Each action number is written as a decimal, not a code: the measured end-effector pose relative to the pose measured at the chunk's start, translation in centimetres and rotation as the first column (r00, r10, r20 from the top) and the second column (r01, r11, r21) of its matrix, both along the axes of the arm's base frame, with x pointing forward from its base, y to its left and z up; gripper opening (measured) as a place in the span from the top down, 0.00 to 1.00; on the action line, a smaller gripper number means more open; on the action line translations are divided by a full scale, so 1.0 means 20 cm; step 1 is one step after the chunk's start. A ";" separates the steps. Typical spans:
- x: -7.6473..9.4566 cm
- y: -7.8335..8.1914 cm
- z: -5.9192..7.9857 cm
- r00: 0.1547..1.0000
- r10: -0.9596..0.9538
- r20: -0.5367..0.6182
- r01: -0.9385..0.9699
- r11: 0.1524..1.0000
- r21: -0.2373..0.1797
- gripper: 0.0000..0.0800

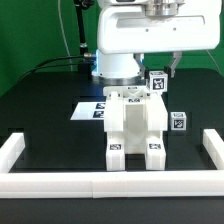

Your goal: Assemble chair

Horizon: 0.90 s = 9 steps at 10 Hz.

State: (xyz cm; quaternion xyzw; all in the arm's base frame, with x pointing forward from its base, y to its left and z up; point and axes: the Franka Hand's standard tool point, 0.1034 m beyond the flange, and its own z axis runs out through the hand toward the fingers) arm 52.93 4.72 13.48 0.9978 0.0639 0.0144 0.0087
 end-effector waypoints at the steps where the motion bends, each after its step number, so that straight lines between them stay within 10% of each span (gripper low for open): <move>1: 0.00 -0.01 0.00 1.000 -0.002 -0.001 0.002 1.000 -0.001 0.64; 9: 0.03 -0.02 -0.03 0.999 -0.002 0.032 0.002 1.000 -0.008 0.64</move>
Offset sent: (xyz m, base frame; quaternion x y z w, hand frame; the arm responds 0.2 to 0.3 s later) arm 0.0024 -0.0006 -0.0064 0.0013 0.0132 0.0030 0.9999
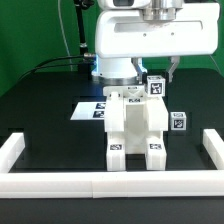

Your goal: Assemble chair

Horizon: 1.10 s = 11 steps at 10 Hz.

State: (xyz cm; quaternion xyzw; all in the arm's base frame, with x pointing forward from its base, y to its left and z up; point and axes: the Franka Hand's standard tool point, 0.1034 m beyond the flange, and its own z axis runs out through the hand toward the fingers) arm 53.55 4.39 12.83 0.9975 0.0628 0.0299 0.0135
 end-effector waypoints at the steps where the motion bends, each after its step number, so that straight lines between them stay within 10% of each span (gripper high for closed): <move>1: 0.00 0.00 0.00 1.000 0.000 0.007 0.000 1.000 0.000 0.64; 4: 0.01 0.00 0.00 1.000 0.000 0.010 0.000 1.000 0.000 0.64; 7: 0.01 0.00 0.00 1.000 0.000 0.010 0.000 1.000 0.000 0.24; 11: 0.01 0.00 0.00 1.000 0.001 0.010 -0.001 1.000 0.002 0.19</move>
Offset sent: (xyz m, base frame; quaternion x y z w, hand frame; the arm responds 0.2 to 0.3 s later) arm 0.0000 0.0000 0.0000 0.0000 0.0000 0.0000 1.0000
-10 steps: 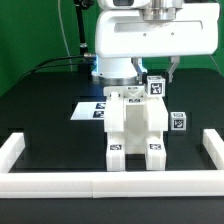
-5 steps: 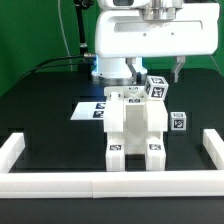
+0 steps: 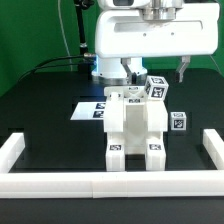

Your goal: Assemble chair

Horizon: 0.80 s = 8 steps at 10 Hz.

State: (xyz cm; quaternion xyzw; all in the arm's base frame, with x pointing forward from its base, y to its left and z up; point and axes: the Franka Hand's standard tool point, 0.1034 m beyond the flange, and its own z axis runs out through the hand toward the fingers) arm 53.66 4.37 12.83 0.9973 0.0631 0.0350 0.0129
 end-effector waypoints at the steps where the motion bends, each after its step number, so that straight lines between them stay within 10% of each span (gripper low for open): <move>1: 0.00 0.00 0.00 1.000 -0.018 0.000 0.018 1.000 0.019 0.19; 8: 0.01 0.02 -0.05 0.999 -0.034 0.003 0.034 0.999 0.029 0.33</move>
Offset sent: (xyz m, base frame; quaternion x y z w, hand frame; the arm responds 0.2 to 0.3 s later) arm 0.0046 0.0152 -0.0137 0.0269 0.0254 0.0401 0.9985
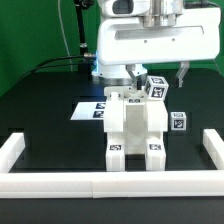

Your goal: Assemble chair

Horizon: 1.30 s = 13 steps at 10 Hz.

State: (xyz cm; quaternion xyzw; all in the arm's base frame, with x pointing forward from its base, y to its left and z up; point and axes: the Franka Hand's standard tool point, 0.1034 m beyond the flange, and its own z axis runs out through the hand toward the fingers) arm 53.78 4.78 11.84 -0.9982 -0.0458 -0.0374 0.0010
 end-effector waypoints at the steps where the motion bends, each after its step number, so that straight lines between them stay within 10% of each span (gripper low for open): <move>1: 0.00 0.00 0.00 1.000 0.000 0.000 0.000 1.000 0.000 0.56; 13: 0.00 0.00 0.00 0.911 -0.411 -0.011 0.411 0.911 0.035 0.64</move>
Offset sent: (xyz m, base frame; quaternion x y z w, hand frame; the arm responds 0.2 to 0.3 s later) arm 0.0000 0.0000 0.0000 0.0000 0.0000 0.0000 1.0000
